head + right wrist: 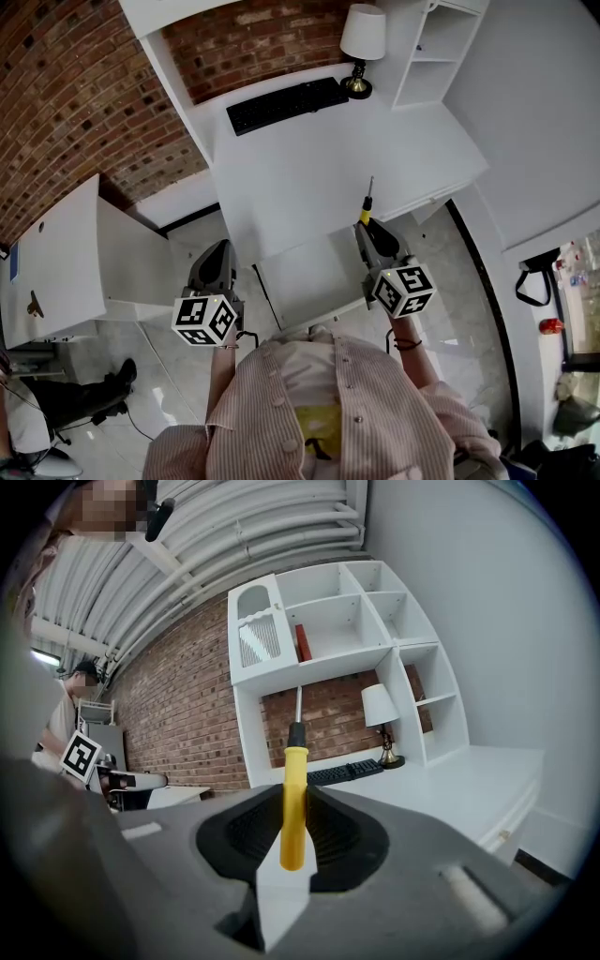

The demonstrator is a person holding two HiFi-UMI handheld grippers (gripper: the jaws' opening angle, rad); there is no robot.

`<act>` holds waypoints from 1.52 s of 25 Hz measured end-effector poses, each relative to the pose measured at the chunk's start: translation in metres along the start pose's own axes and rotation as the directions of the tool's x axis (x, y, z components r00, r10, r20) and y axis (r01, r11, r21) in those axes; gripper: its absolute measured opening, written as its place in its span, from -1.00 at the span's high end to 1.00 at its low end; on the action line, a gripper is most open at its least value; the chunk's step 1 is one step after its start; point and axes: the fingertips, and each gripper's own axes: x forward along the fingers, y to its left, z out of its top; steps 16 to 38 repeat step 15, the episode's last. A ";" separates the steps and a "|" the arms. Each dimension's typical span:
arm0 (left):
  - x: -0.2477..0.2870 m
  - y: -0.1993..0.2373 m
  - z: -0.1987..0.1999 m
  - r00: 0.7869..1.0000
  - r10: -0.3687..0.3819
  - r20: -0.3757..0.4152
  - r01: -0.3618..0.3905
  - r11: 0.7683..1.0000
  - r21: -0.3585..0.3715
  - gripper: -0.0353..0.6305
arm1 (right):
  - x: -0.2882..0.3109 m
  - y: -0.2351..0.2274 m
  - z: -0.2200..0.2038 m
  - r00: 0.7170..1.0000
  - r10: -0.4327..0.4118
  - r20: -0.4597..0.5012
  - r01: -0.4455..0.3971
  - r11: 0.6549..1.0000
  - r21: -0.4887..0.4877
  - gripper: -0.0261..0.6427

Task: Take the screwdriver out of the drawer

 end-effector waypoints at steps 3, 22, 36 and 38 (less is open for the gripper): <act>0.000 0.000 -0.002 1.000 0.003 -0.002 -0.003 1.000 0.000 0.90 | 0.000 -0.002 -0.002 1.000 -0.005 -0.004 0.005 1.000 -0.008 0.69; 0.005 0.001 -0.009 0.999 0.021 -0.025 -0.021 1.000 -0.006 0.90 | 0.001 -0.009 -0.007 1.000 -0.010 -0.018 0.010 1.000 -0.014 0.69; 0.005 0.001 -0.009 0.999 0.021 -0.025 -0.021 1.000 -0.006 0.90 | 0.001 -0.009 -0.007 1.000 -0.010 -0.018 0.010 1.000 -0.014 0.69; 0.005 0.001 -0.009 0.999 0.021 -0.025 -0.021 1.000 -0.006 0.90 | 0.001 -0.009 -0.007 1.000 -0.010 -0.018 0.010 1.000 -0.014 0.69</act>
